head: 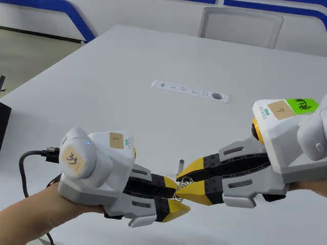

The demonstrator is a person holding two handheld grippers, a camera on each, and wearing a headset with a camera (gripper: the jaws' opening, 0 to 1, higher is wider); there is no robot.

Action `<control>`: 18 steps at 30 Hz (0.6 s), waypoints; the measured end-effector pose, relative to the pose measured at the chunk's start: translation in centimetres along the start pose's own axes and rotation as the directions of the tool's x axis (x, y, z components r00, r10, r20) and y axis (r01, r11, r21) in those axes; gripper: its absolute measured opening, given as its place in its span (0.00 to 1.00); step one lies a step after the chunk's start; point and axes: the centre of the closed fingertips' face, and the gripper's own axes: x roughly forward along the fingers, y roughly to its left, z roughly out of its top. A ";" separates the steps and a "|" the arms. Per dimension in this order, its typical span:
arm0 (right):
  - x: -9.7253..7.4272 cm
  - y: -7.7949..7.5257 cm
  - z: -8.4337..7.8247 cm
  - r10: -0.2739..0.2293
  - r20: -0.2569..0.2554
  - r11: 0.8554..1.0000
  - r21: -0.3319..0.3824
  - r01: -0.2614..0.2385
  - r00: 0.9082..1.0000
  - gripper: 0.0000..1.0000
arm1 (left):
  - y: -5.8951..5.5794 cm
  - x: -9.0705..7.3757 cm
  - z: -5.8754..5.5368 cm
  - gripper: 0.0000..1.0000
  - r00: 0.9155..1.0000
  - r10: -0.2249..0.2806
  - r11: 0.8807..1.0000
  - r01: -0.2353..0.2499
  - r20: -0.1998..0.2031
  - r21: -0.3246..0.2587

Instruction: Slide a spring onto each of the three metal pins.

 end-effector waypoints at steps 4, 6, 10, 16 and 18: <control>-0.3 -1.7 0.3 -0.032 0.004 0.999 0.005 0.032 0.999 0.11 | 1.2 -1.2 0.0 0.21 0.999 0.035 0.999 -0.034 0.026 -0.042; -0.4 -2.6 0.4 -0.055 -0.001 0.998 0.002 0.055 0.998 0.11 | 1.6 -1.6 -0.2 0.28 0.998 0.048 0.998 -0.047 0.029 -0.053; -0.5 -4.6 0.5 -0.098 -0.003 0.995 0.010 0.098 0.995 0.12 | 2.8 -2.5 -0.7 0.41 0.995 0.098 0.993 -0.095 0.033 -0.065; -0.4 -8.1 -0.4 -0.182 -0.023 0.982 0.042 0.183 0.983 0.12 | 3.8 -3.2 -1.3 0.53 0.990 0.138 0.987 -0.136 0.026 -0.085; -0.3 -9.3 -1.0 -0.209 -0.030 0.976 0.059 0.211 0.977 0.12 | 4.0 -3.2 -1.6 0.58 0.989 0.147 0.985 -0.145 0.018 -0.092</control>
